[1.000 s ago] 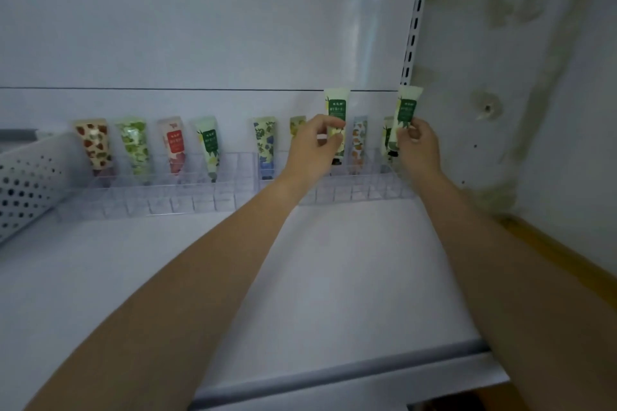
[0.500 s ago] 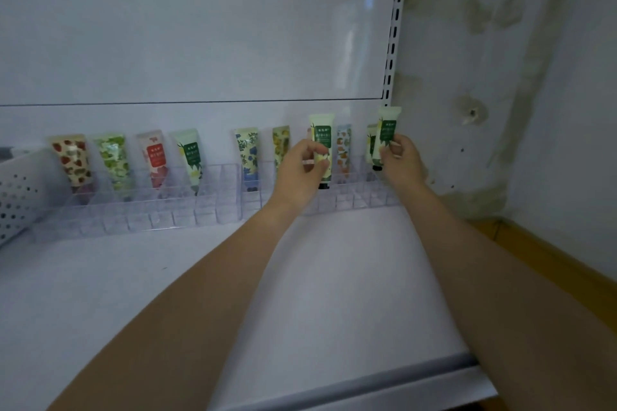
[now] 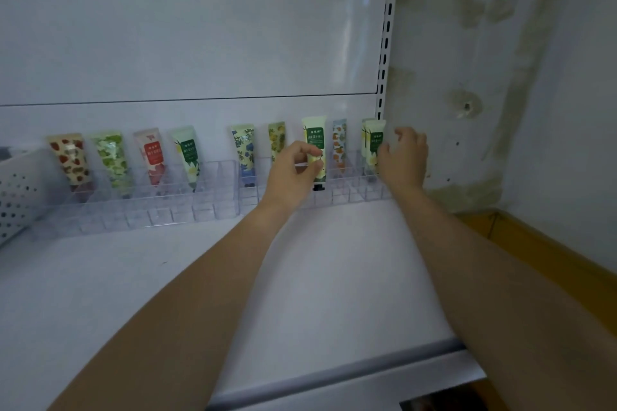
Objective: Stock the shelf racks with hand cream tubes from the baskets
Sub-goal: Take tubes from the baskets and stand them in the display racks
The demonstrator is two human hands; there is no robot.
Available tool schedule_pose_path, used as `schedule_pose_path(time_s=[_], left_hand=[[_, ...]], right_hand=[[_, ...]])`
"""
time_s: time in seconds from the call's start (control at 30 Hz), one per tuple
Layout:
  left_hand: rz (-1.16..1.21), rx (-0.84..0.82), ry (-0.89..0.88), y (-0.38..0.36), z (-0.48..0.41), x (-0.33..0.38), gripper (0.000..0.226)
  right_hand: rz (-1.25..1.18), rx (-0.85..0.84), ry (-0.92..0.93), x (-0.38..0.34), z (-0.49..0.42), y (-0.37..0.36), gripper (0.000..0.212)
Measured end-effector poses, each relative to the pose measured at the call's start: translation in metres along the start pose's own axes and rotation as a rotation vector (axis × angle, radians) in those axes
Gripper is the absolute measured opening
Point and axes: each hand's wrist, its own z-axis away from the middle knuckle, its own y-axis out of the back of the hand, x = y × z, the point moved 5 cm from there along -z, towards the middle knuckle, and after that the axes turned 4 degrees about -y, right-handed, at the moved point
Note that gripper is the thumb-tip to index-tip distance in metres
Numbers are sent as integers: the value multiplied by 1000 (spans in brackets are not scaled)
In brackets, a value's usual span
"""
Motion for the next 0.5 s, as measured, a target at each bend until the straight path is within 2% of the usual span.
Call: schedule_pose_path(time_s=[0.03, 0.07, 0.13, 0.2, 0.27, 0.37, 0.4, 0.5], left_hand=[[3, -6, 9, 0, -1, -1, 5], [10, -10, 13, 1, -1, -2, 5], [40, -20, 6, 1, -1, -3, 6], [40, -35, -22, -1, 0, -2, 8], [35, -61, -45, -4, 1, -1, 8], [-83, -81, -136, -4, 3, -1, 5], [-205, -101, -182, -3, 4, -3, 1], [-662, -193, -289, -4, 10, -15, 22]], right_hand=[[-107, -3, 38, -11, 1, 3, 29], [-238, -77, 49, -22, 5, 2, 23], [-462, -331, -5, -40, 18, -11, 22], [-523, -537, -46, -49, 35, -23, 29], [-536, -605, -55, -51, 42, -28, 34], [-620, -515, -57, -48, 33, -19, 16], [-652, -449, -84, -44, 27, -13, 14], [-714, -217, -179, -20, 7, 6, 22]])
